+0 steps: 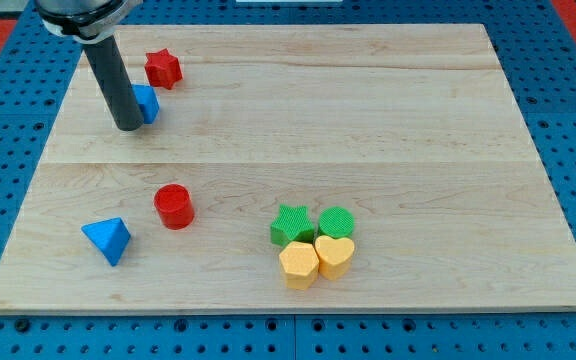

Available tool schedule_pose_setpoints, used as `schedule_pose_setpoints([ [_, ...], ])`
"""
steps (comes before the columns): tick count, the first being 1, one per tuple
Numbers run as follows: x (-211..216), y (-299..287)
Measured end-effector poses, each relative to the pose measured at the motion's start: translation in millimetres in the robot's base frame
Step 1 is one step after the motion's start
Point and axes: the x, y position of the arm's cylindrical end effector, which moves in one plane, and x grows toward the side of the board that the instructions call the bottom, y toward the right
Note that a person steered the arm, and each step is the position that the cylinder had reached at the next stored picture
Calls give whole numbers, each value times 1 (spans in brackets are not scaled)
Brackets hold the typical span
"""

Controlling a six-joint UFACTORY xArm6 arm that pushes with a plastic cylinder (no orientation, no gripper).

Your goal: Nudge the blue cube a bit right

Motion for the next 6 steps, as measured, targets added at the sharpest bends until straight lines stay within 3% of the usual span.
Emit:
schedule_pose_setpoints([
  [3,-3,3],
  [4,0,-40],
  [5,-19,-57],
  [6,-35,-34],
])
